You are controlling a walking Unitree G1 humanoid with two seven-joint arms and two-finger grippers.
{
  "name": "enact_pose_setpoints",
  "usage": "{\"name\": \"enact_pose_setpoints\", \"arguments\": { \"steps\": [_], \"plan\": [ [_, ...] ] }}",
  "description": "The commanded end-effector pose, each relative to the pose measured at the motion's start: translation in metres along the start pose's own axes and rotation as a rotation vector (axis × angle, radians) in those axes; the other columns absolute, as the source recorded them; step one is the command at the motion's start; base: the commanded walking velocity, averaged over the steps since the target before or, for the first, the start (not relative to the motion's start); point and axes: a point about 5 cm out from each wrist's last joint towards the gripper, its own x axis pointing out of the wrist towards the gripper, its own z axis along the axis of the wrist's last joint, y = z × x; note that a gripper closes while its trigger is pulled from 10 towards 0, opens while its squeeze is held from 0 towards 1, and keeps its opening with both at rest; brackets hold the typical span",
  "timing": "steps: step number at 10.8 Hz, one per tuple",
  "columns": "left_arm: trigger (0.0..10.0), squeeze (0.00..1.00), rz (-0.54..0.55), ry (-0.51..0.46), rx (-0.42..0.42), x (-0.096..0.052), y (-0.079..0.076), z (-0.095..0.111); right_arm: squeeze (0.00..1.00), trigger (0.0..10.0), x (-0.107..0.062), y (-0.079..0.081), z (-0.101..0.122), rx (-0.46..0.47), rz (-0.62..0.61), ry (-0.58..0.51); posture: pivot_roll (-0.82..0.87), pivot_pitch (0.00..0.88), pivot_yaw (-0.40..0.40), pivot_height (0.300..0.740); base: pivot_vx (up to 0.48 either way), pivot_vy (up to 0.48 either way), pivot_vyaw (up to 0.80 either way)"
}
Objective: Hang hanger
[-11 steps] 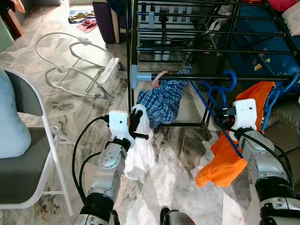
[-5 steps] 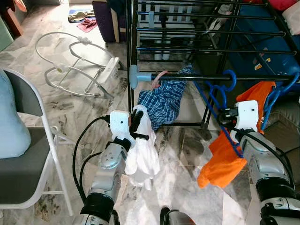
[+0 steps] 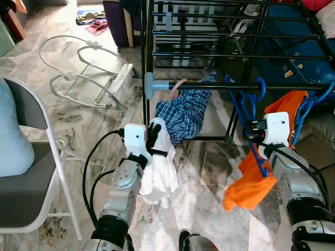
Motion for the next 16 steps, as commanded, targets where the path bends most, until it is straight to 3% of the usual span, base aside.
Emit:
{"name": "enact_pose_setpoints", "arguments": {
  "steps": [1,3,6,7,8,9,10,12,16],
  "plan": [
    [10.0,0.0,-0.022,-0.02,0.009,0.004,-0.005,0.006,0.0,0.0,-0.001,-0.005,-0.001,-0.02,-0.012,0.009,-0.15,0.181,-0.024,0.74,0.0,0.0,0.0],
    [10.0,0.0,-0.022,-0.017,0.01,0.005,-0.006,0.006,0.0,0.0,-0.002,-0.006,0.002,-0.042,-0.025,-0.015,-0.15,0.178,-0.026,0.74,0.0,0.0,0.0],
    [10.0,0.0,-0.017,-0.016,0.01,0.005,-0.006,0.005,0.0,0.0,-0.009,-0.002,0.017,-0.003,-0.043,-0.161,-0.15,0.176,-0.029,0.74,0.0,0.0,0.0],
    [10.0,0.0,-0.012,-0.015,0.008,0.004,-0.006,0.004,0.0,1.4,-0.02,0.001,0.014,0.012,-0.053,-0.206,-0.15,0.178,-0.03,0.74,0.0,0.0,0.0],
    [10.0,0.0,0.008,0.001,0.013,0.004,-0.004,0.001,0.0,4.2,-0.029,0.003,0.007,0.027,-0.056,-0.214,-0.16,0.181,-0.025,0.74,0.0,0.0,0.0],
    [10.0,0.0,0.036,0.025,0.031,0.002,-0.001,-0.004,0.0,10.0,-0.04,0.006,-0.002,0.019,-0.067,-0.213,-0.17,0.183,-0.023,0.74,0.0,0.0,0.0],
    [10.0,0.0,0.123,0.075,0.12,0.0,0.008,-0.012,0.0,10.0,-0.057,0.01,-0.015,0.052,-0.094,-0.195,-0.21,0.188,-0.015,0.74,0.0,0.0,0.0],
    [10.0,0.0,0.121,0.091,0.138,-0.002,0.01,-0.016,0.0,10.0,-0.07,0.023,-0.032,0.07,-0.096,-0.157,-0.22,0.172,-0.01,0.74,0.0,0.0,0.0],
    [10.0,0.0,0.113,0.123,0.184,0.001,0.014,-0.019,0.0,10.0,-0.065,0.056,-0.047,0.113,-0.092,-0.102,-0.22,0.181,0.029,0.74,-0.068,0.0,0.0]
  ]
}}
